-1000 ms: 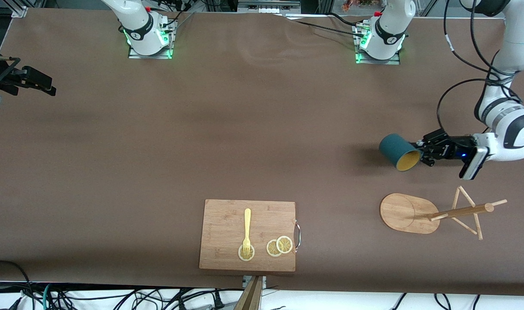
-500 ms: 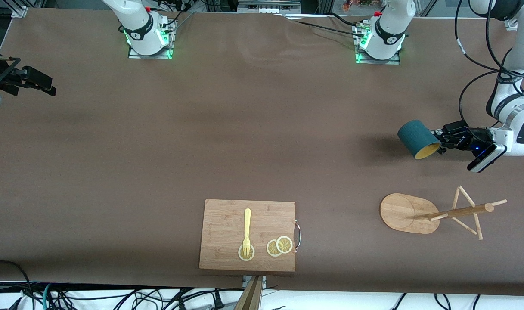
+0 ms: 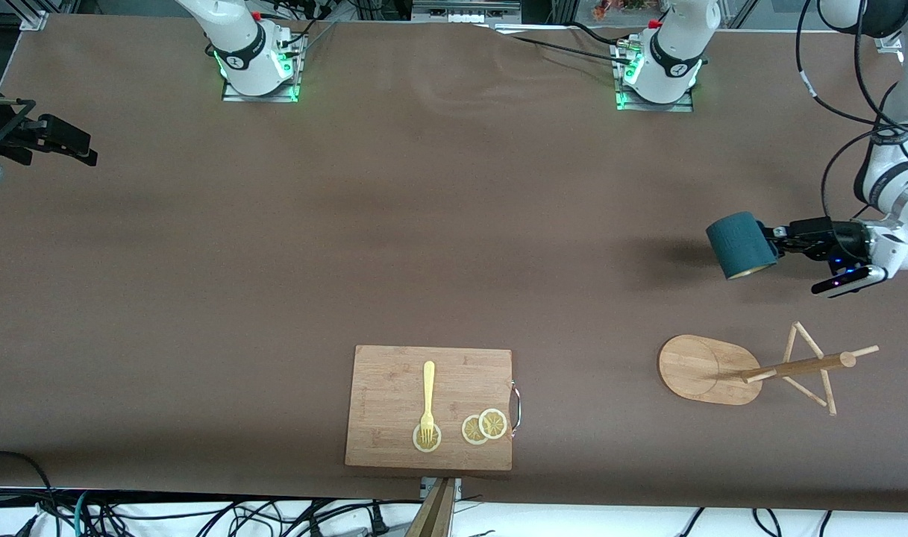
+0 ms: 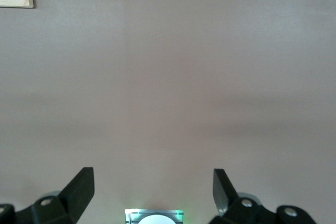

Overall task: Pass cup and hang on rack
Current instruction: 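Lift the mug by its handle with the left gripper and tilt it sideways, then move the tilted mug onto a peg of the wooden rack with the left gripper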

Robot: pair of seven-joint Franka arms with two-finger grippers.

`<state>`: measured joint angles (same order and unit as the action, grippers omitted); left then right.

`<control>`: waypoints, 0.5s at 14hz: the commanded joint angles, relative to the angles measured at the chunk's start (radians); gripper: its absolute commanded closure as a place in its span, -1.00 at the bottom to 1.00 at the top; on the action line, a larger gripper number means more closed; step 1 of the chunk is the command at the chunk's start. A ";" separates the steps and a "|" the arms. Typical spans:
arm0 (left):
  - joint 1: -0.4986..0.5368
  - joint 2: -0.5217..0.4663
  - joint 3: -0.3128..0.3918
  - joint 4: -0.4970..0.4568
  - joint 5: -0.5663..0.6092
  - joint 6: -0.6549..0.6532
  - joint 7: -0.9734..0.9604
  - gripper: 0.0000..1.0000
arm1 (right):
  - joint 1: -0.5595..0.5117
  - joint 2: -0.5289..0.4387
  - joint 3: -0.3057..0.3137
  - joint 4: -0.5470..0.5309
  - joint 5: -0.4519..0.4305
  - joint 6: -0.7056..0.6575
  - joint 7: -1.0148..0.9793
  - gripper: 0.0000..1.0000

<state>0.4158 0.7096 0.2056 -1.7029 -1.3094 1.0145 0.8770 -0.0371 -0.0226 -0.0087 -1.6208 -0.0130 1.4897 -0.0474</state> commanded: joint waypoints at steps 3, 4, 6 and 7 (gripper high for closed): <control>0.028 0.019 -0.008 0.111 -0.070 0.015 -0.274 1.00 | -0.012 0.000 0.016 0.016 0.004 -0.019 0.004 -1.00; 0.034 0.022 -0.008 0.111 -0.092 0.028 -0.283 1.00 | -0.012 0.000 0.016 0.016 0.004 -0.019 0.004 -1.00; 0.037 0.048 -0.008 0.112 -0.128 0.027 -0.283 1.00 | -0.010 0.000 0.016 0.016 0.004 -0.019 0.004 -1.00; 0.044 0.050 -0.008 0.112 -0.128 0.027 -0.286 1.00 | -0.010 0.000 0.016 0.016 0.004 -0.019 0.004 -1.00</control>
<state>0.4427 0.7298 0.2062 -1.6156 -1.4072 1.0493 0.6153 -0.0371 -0.0226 -0.0042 -1.6208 -0.0130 1.4895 -0.0474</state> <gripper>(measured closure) 0.789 0.000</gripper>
